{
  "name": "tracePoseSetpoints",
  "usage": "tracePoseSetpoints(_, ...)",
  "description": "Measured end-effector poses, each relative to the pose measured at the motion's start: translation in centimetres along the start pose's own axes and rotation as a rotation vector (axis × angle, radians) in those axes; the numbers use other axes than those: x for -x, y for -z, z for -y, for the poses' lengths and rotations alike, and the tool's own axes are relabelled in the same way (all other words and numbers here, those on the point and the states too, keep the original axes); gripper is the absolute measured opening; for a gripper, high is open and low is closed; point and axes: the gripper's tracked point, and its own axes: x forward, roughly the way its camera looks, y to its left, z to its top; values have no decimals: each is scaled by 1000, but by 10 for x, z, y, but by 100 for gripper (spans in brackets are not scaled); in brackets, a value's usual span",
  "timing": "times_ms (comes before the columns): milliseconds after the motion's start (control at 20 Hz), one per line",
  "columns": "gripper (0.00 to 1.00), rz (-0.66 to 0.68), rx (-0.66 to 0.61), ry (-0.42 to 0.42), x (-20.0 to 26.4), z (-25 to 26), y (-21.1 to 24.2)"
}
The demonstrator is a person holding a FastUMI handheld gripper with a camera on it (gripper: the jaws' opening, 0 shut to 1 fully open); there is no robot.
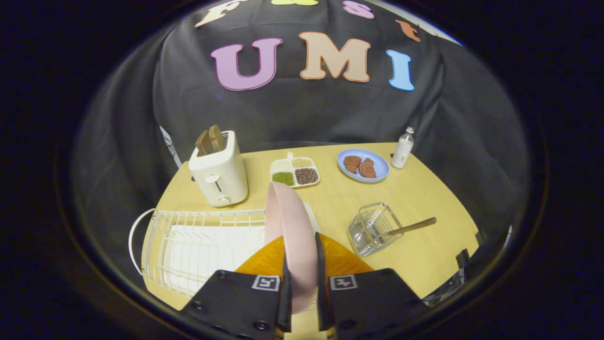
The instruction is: Take the plate from the dish rack, then take the spoon from the basket and place it into the plate.
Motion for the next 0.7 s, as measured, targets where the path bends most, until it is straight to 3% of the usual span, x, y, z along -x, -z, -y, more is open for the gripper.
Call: tracePoseSetpoints(700,23,49,9,-3,18,1,-21)
